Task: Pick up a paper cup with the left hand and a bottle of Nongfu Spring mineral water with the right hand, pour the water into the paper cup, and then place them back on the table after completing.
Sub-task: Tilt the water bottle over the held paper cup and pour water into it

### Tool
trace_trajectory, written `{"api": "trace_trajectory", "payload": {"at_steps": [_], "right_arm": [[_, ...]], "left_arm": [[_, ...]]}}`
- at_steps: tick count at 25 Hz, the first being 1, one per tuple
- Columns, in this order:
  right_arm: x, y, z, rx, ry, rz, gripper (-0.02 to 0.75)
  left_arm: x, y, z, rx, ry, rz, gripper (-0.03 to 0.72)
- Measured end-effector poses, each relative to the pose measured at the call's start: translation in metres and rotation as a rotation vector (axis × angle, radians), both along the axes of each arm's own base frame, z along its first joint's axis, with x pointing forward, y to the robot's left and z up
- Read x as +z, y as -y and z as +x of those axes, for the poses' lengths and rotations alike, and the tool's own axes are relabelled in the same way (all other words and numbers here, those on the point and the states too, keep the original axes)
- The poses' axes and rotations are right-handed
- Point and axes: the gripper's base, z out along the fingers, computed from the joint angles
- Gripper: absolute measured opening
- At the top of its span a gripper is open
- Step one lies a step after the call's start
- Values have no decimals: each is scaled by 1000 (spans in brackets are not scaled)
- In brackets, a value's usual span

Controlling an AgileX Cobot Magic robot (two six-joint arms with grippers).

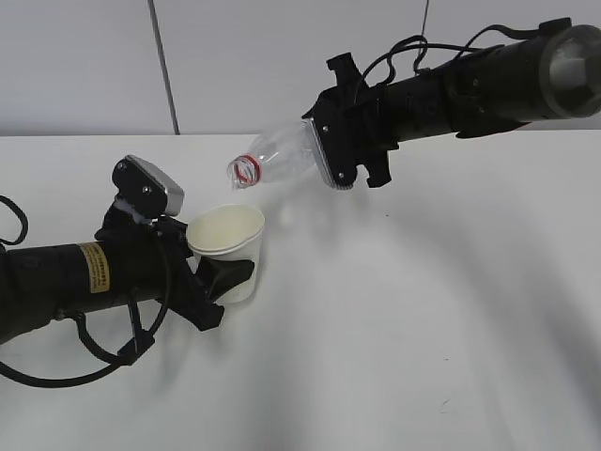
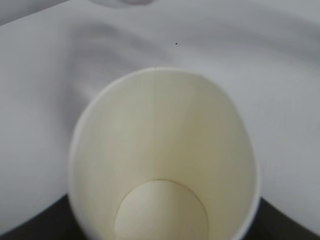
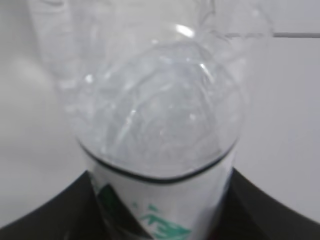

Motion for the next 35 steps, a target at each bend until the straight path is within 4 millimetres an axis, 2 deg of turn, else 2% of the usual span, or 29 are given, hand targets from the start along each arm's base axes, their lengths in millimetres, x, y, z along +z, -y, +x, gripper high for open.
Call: {"api": "trace_trajectory", "payload": {"at_steps": [35], "right_arm": [[0, 2, 2, 34, 68, -98, 374]], "left_arm": [[-1, 2, -2, -42, 7, 15, 395]]}}
